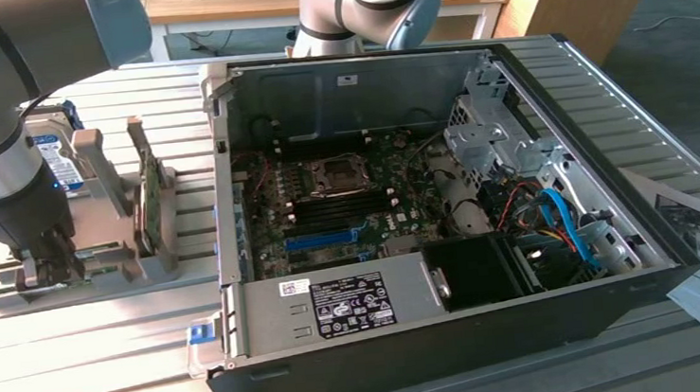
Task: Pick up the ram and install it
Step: 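Pick up the ram and move it above insertion slot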
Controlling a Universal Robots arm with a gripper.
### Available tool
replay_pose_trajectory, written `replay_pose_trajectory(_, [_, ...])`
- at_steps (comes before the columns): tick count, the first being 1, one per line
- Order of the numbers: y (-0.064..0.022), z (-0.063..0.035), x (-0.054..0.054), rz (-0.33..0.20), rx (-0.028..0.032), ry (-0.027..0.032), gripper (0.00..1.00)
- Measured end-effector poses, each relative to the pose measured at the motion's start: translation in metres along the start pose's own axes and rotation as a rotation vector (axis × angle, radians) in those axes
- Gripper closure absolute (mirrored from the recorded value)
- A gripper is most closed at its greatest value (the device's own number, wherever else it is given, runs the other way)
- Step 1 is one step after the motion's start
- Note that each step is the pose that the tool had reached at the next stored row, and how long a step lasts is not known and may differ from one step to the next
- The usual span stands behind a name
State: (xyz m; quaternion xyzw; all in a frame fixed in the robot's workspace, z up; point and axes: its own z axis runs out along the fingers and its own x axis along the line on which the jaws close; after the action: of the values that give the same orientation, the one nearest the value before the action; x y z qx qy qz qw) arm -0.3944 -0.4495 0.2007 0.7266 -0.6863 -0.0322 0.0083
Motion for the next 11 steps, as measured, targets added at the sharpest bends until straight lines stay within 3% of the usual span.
replay_pose_trajectory(2, [0.0, 0.0, 0.0, 0.0, -0.0001, -0.0003, 0.88])
replay_pose_trajectory(11, [0.0, 0.0, 0.0, 0.0, -0.0001, -0.0002, 0.88])
